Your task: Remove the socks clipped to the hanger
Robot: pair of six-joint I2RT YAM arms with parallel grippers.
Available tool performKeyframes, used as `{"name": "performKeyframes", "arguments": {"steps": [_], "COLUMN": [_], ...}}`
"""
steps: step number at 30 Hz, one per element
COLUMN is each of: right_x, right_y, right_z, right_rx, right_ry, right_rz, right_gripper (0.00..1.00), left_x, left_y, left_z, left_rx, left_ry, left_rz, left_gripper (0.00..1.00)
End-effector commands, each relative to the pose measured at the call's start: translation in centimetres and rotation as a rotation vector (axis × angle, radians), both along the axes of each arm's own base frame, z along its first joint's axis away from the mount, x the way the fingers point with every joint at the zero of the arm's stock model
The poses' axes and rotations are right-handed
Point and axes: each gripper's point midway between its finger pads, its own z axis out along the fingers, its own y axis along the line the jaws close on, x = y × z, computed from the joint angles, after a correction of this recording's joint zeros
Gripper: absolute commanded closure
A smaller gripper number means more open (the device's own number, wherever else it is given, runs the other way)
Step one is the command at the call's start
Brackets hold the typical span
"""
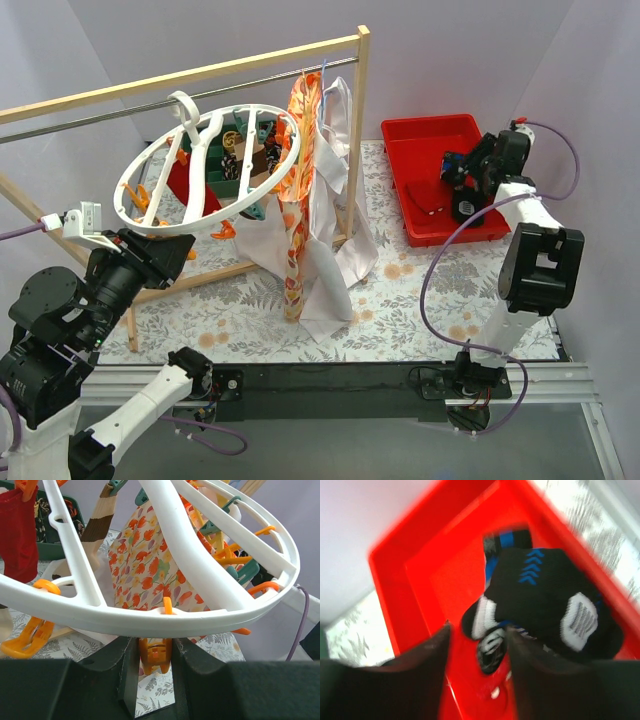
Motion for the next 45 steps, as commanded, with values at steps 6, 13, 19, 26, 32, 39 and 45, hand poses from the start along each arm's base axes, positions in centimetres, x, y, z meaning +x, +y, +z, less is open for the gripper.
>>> {"name": "performKeyframes", "arguments": {"steps": [6,13,19,26,32,39,45], "right_x": [-7.8,-17.4,-26.6,-38.0,-43.7,-46.0,-43.1], "right_y": [9.1,16.5,23.6,31.4,39.4,50.8,59.2], "right_z": [0.6,1.3,3.5,6.5,8.1,10.6,12.1], "right_rx": [-0.136,-0.236,-0.278,-0.256,-0.288,-0.337,-0.425], "right_ry": [0.077,0.053,-0.049,-0.329,-0.563,-0.731,-0.843], "right_rz": [0.183,0.368,0.666,1.110,1.335,1.439,1.337], "right_gripper": [0.23,0.20,0.19,0.19,0.19,0.17,0.06], "left_x": [0.2,0.0,-0.4,-0.7,-1.0,-0.9,-0.8], "left_y": [-0.6,-0.6,-0.4,-0.3,-0.1,-0.1,-0.4], "left_z": [0.7,1.7,1.4,1.1,1.6,1.0,1.2], "left_rx": [-0.001,0.015,0.003,-0.014,-0.023,-0.022,-0.026], "left_ry": [-0.011,-0.037,-0.050,-0.053,-0.061,-0.045,-0.046], "left_rz": [-0.026,-0.037,-0.038,-0.039,-0.034,-0.029,-0.043], "left_gripper": [1.00,1.00,1.00,1.00,1.00,1.00,1.00]}}
